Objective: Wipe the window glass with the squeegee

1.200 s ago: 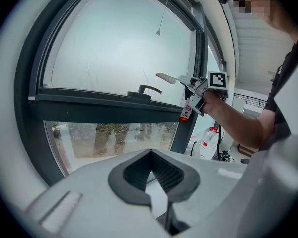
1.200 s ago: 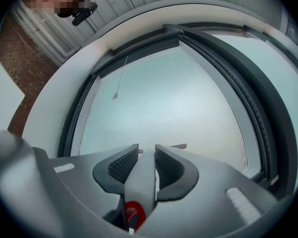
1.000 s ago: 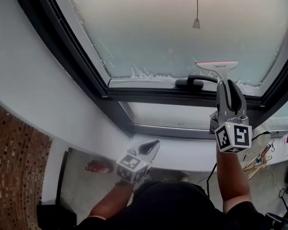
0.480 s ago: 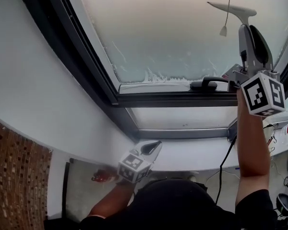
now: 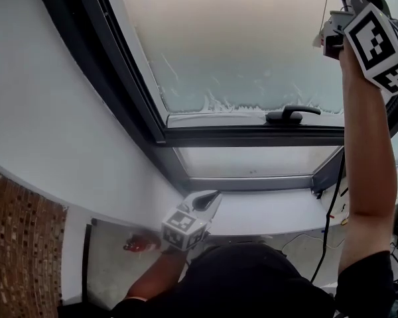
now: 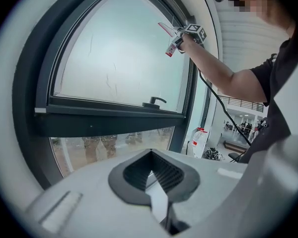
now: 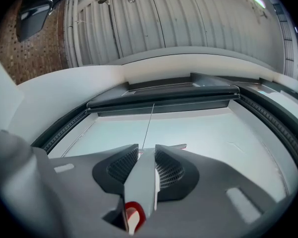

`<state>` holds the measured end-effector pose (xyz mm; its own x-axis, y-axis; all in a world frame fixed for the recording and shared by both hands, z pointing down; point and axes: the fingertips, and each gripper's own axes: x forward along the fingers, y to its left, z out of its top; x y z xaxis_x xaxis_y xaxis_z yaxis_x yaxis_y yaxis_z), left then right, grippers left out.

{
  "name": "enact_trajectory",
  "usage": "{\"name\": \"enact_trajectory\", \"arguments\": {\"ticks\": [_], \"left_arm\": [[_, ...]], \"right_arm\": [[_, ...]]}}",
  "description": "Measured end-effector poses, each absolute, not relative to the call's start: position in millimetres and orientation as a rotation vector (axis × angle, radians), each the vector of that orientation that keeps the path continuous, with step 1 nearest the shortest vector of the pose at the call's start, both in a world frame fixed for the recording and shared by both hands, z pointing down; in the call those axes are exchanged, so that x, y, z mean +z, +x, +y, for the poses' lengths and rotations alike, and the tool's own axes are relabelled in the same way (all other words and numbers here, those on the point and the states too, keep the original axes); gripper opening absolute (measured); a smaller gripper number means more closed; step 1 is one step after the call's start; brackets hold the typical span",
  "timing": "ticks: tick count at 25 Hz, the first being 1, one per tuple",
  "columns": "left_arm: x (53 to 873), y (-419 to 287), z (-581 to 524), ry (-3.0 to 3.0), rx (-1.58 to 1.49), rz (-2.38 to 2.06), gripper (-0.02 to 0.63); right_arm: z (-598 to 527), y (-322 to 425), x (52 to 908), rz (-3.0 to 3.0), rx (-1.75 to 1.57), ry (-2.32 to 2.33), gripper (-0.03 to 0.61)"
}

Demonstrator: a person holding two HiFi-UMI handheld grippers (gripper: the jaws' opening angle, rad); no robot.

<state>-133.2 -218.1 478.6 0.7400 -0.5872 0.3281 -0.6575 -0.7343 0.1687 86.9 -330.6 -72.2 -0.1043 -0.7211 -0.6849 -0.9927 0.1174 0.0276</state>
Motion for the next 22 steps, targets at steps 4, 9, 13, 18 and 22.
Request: {"name": "enact_trajectory", "arguments": {"ticks": [4,9,13,18,22], "left_arm": [[480.6,-134.8,-216.6,2.653,0.363,-0.983,0.001],[488.7,-139.5,-215.5,2.626,0.385,-0.99,0.001],[491.5,-139.8,-214.4,2.62,0.392,-0.984,0.001],[490.7,-139.8,-212.9,2.627,0.402,-0.968,0.001],[493.0,-140.5,-212.0,2.63,0.413,-0.952,0.001]], "right_arm": [[-339.1,79.2,-62.7,1.913,0.705,-1.699,0.129],[-346.6,67.4,-29.2,1.994,0.747,-1.687,0.129],[-349.9,68.3,8.1,2.029,0.683,-1.713,0.129],[-349.2,72.7,49.2,2.043,0.632,-1.754,0.129],[-350.5,73.9,84.5,2.058,0.559,-1.777,0.129]]}}
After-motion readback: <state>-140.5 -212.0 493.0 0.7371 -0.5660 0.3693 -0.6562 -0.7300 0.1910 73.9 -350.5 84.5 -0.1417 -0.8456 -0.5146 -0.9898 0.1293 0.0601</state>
